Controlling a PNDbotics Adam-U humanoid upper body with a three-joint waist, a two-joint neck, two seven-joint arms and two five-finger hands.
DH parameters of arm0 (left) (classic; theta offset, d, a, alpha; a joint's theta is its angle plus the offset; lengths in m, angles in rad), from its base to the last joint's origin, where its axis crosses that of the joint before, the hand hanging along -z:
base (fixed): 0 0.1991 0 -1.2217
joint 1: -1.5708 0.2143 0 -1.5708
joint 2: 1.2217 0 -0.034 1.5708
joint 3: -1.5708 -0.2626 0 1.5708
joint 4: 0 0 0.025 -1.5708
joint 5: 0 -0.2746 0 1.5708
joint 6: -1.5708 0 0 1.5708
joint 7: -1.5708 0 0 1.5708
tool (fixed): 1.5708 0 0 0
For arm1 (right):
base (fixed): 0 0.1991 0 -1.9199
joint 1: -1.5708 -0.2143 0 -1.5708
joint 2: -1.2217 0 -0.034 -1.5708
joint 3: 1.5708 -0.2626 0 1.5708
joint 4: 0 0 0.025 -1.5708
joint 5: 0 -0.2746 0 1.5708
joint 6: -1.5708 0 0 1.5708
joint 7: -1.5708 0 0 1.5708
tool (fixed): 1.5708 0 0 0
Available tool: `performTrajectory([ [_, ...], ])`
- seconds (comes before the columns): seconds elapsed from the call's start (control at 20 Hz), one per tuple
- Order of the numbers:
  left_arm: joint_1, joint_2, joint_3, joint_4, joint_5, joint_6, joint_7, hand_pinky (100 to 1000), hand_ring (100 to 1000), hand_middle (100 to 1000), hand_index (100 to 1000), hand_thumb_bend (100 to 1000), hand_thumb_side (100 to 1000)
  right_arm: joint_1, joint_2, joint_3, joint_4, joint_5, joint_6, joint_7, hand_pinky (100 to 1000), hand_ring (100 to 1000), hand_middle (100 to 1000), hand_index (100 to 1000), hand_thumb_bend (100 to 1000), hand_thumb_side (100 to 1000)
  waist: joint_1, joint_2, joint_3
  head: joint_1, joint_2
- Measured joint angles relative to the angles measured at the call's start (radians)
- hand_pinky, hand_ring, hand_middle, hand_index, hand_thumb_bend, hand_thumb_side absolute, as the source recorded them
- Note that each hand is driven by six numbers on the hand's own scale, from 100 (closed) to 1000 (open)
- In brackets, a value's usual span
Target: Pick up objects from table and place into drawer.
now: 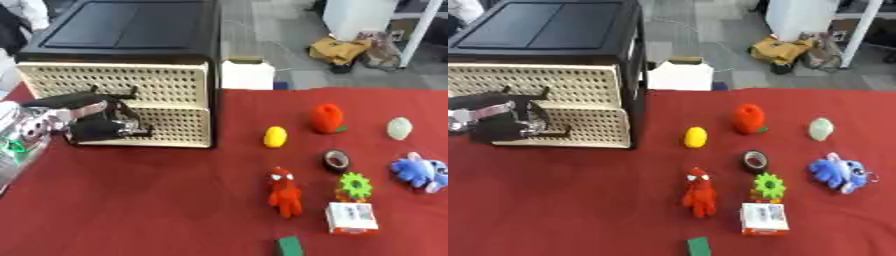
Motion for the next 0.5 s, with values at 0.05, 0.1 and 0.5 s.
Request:
performTrajectory([
  [0.05,-0.001,-0.002,0.0,0.006,-0.001,-0.001,0.004,306,501,573,914,100,1000,0.0,0.0,0.0,0.0,0.0,0.0,0.0,694,699,673,791,100,833,0.0,0.0,0.0,0.0,0.0],
  [0.1,-0.003,-0.004,0.0,0.011,-0.002,-0.003,0.008,297,490,570,915,100,1000,0.0,0.0,0.0,0.0,0.0,-0.001,0.001,694,699,673,791,100,833,0.0,0.0,0.0,0.0,-0.001],
  [0.5,0.003,-0.009,-0.005,0.017,-0.003,-0.016,0.018,148,302,464,869,100,1000,0.008,0.001,-0.005,0.0,-0.003,-0.002,0.001,694,699,673,791,100,832,0.0,0.0,0.0,0.0,-0.008],
])
